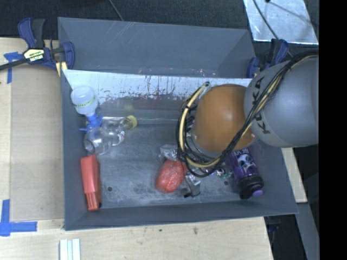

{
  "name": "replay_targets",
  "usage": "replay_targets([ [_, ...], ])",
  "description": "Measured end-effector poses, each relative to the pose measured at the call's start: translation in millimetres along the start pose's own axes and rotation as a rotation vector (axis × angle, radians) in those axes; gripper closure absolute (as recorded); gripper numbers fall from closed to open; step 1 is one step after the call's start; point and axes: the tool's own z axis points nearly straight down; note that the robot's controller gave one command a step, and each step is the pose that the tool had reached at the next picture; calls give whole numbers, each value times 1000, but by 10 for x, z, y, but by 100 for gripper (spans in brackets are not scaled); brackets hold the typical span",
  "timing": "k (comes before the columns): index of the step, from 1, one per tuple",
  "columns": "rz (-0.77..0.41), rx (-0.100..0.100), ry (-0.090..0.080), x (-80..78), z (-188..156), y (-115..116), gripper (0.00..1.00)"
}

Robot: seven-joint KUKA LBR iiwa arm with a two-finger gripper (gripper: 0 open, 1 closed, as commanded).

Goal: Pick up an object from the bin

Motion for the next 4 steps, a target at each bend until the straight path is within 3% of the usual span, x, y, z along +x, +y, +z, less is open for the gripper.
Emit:
replay_targets([
  [1,-164,1,-3,98,162,149,0],
  [2,-231,1,-4,-247,194,108,100],
  [4,-230,0,-2,-239,160,111,100],
])
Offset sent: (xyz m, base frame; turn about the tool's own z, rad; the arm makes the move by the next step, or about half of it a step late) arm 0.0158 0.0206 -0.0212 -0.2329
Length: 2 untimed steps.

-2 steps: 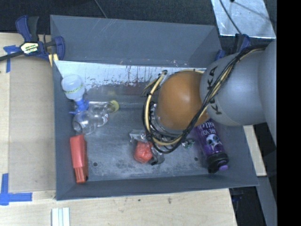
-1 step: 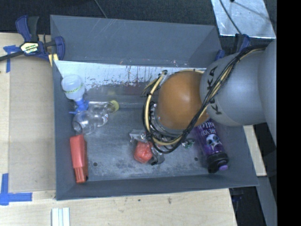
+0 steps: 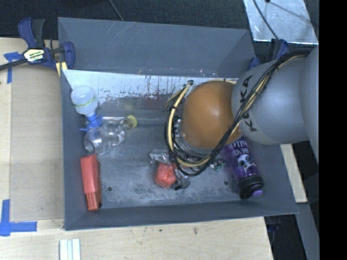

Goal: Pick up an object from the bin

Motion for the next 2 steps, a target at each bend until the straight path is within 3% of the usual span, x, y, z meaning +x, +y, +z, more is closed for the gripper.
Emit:
replay_targets([
  [2,1,1,-1,-4,-255,-1,100],
])
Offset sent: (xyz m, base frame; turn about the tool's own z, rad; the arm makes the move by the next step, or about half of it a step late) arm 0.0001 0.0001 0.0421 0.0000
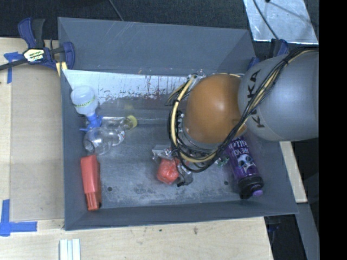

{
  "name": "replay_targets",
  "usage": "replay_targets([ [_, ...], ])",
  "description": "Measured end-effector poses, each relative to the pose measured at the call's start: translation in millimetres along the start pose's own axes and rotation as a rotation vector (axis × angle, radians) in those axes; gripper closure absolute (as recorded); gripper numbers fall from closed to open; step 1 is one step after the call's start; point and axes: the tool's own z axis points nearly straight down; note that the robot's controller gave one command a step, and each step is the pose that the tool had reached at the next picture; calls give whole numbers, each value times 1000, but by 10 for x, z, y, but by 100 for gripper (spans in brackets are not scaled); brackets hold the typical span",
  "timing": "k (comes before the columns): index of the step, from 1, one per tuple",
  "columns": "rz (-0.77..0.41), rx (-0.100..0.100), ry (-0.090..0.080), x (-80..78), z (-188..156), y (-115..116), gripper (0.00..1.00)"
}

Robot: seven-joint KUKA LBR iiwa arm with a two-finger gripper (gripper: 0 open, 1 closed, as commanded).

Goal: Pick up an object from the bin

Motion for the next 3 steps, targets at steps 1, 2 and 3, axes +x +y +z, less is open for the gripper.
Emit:
replay_targets([
  [1,0,-3,5,10,-126,8,100],
  [2,1,-2,3,5,-340,5,100],
  [3,1,0,0,-4,-491,-1,100],
])
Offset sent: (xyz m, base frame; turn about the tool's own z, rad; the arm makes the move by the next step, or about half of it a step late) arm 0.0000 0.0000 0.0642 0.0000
